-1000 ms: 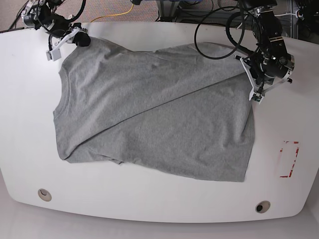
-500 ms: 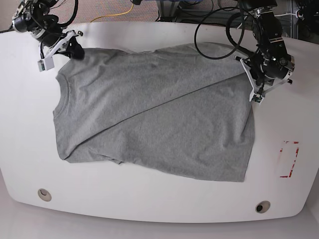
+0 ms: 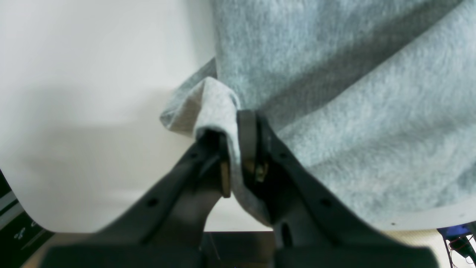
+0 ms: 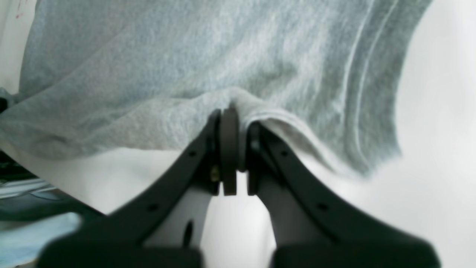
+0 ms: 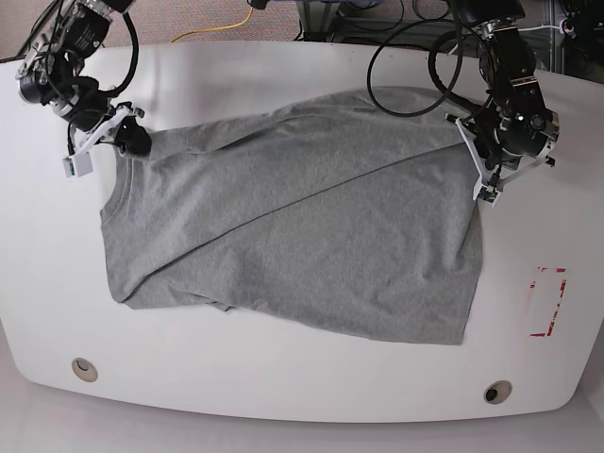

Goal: Layout the t-shirt on the table in an organized manner, then fold the t-shirt properly
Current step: 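Pull the held corner with the right gripper along the shirt edge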

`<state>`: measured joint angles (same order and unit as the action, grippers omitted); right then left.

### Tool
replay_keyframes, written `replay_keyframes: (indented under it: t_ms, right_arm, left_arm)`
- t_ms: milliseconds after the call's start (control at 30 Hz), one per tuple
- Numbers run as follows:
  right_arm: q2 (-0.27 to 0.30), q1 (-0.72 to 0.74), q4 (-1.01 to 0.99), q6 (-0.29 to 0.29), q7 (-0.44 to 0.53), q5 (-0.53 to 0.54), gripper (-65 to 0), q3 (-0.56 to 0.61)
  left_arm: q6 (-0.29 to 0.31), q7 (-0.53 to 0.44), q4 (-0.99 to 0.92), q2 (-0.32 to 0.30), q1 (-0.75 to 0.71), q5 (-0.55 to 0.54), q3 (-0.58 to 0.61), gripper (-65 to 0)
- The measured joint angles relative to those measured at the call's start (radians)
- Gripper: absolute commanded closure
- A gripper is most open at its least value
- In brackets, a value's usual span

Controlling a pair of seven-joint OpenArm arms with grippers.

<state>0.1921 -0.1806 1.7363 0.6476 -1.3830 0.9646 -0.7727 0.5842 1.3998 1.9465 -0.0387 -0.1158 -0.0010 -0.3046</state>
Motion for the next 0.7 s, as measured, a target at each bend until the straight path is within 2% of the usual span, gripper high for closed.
replay_keyframes:
  t_ms: [167, 300, 600, 700]
  right_arm:
    - [0.005, 0.086, -0.105, -0.008, 0.0, -0.008, -0.2, 0.03]
    - [0.005, 0.149, -0.161, -0.037, -0.001, -0.006, -0.2, 0.051]
    - [0.006, 0.241, -0.225, -0.098, 0.002, -0.01, -0.2, 0.082]
    - [0.005, 0.252, -0.227, -0.102, 0.001, -0.01, -0.2, 0.097]
  left_arm:
    - [0.0, -0.001, 0.0, 0.0, -0.003, 0.0, 0.0, 0.0]
    - [0.0, -0.001, 0.0, 0.0, -0.003, 0.0, -0.001, 0.0]
    - [0.0, -0.001, 0.0, 0.0, -0.003, 0.0, 0.0, 0.0]
    - [0.0, -0.001, 0.0, 0.0, -0.003, 0.0, 0.0, 0.0]
